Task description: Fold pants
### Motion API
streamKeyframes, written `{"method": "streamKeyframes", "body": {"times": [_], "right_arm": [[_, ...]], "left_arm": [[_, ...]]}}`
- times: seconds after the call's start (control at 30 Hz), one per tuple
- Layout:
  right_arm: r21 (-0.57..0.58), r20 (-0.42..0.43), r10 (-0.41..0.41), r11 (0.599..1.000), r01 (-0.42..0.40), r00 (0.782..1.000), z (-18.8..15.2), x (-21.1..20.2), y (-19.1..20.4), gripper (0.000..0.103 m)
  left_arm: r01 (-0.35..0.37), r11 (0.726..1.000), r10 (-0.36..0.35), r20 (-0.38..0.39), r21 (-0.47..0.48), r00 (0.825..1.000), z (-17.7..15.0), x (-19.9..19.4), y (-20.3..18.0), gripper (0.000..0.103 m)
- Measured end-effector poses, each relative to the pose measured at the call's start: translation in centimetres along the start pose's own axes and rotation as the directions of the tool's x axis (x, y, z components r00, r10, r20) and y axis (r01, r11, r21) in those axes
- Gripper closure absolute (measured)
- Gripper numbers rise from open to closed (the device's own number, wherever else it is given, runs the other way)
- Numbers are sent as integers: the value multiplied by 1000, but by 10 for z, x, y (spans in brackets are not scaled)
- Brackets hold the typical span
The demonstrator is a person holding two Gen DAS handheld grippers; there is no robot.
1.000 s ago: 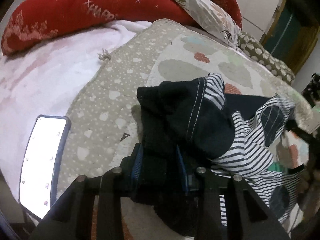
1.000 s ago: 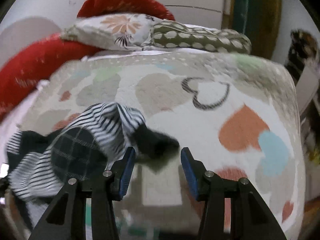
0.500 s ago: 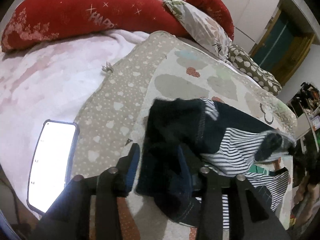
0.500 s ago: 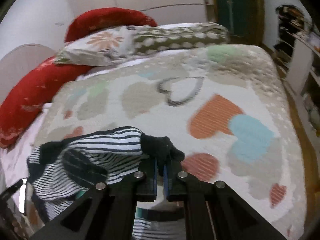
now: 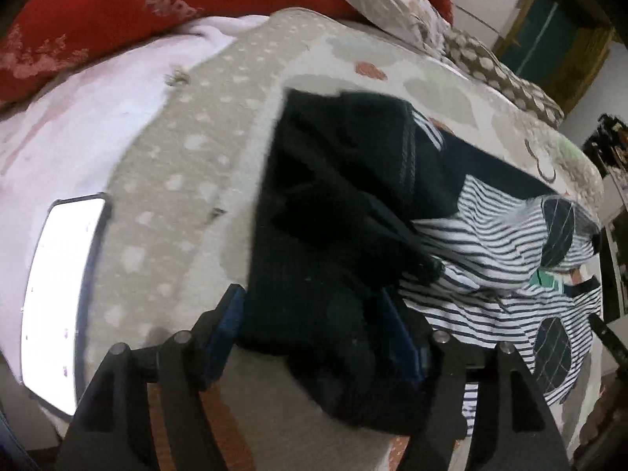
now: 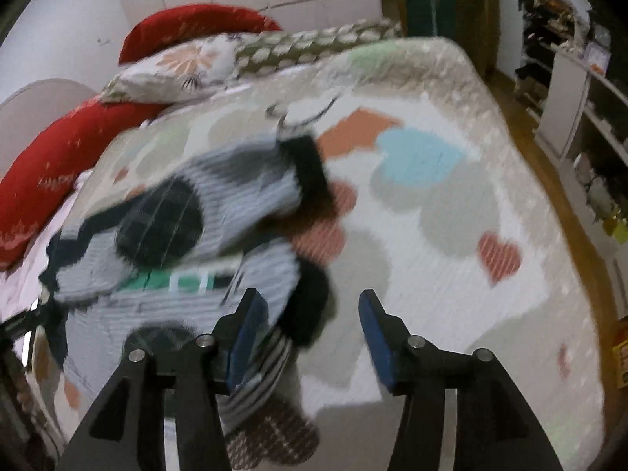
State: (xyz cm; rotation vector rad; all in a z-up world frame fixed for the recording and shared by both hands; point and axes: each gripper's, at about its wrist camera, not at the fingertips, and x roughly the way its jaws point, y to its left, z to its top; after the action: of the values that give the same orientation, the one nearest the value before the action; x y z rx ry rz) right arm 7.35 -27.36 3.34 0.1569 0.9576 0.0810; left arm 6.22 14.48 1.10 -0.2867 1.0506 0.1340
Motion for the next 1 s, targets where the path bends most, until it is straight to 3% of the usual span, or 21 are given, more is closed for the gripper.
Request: {"method": "streamKeyframes", "body": {"times": [0.03,0.07,0.1,0.17,0.23,0.47,0.53,0.6,0.7,0.8,0.9,1.0], "right_arm": [[4,-7,-9,1000,9,1000,-5,6,3,48],[19,-12,0,1000,0,1000,-8,11,3,48],[45,-17,36,998,-35,999,-10,15,3,49],[108,-33,124,987,-120,992,-10,21,0,84],[173,-20,175,970,-169,984,-6,15,-7,88],[191,80,161,966,-174,984,-12,-44,-13,90],[209,102,143,965,-161,985,-21,-55,-17,88],[255,86,99,960,-118,991,-30,-54,-26,81],[347,42,26,937,-39,999,-44,-47,-51,81],[411,72,43,909,-69,996,-53,-56,-76,81],[391,100,25,918,-63,995,-50,-59,-85,81],[375,89,102,918,-128,991,-45,-38,-84,81]], "left_arm": [[-8,1000,8,8,12,1000,-1,1,-3,46],[-23,999,23,8,28,1000,-2,2,-7,75],[-25,999,25,1,32,1000,-2,1,-8,75],[9,1000,-9,6,15,1000,-1,-8,-6,77],[24,1000,-24,19,-2,1000,-3,-21,-1,78],[45,998,-43,46,-39,998,-23,-57,6,78],[35,997,-34,19,-70,999,-31,-55,10,76],[20,996,-21,-20,-88,1000,-37,-47,14,75],[42,994,-47,-45,-102,998,-44,-46,21,73],[65,993,-65,-2,-95,998,-48,-63,26,73],[76,994,-71,65,-84,995,-51,-84,26,73],[110,991,-101,116,-73,988,-53,-103,23,72]]}}
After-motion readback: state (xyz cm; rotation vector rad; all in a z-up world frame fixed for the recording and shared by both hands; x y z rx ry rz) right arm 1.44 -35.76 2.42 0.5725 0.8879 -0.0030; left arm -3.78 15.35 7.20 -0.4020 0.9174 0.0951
